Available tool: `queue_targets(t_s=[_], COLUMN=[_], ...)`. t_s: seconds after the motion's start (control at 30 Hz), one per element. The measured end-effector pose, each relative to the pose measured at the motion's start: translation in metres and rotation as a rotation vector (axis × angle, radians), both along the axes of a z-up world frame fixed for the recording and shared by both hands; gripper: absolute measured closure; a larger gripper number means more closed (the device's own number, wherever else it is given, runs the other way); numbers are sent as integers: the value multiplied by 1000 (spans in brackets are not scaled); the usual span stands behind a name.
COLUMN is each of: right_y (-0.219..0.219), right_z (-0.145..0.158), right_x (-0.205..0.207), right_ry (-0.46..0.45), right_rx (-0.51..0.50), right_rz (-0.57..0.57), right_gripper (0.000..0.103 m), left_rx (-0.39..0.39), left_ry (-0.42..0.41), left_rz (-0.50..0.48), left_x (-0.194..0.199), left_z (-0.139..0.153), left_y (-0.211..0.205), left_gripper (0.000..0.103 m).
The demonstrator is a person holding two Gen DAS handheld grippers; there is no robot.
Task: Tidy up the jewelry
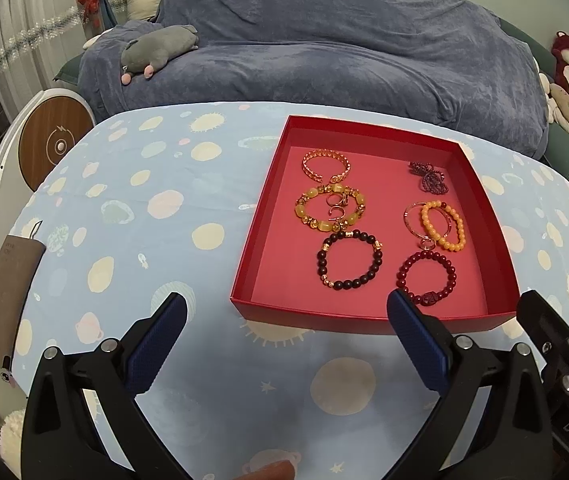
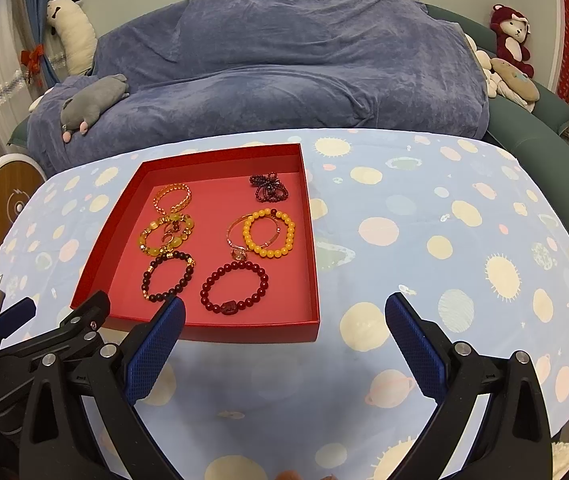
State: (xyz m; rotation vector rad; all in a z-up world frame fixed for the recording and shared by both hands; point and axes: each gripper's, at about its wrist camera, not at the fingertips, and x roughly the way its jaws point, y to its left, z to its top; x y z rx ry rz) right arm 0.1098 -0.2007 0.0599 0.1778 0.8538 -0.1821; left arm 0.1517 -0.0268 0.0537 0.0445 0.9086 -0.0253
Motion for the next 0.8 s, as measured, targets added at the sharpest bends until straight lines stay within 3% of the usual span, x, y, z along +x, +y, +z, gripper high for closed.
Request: queue_targets(t_s=[0.8], right_y=[1], right_z=[-1], right_x=[1], right_ry=[3], right_rx=[-1], right_rz=[2], right_gripper=[7], left_rx=[-10], left_ry=[24], left_rz=[3], left_x=[4], left_z=[-4], left_y=[3], left_gripper=[7])
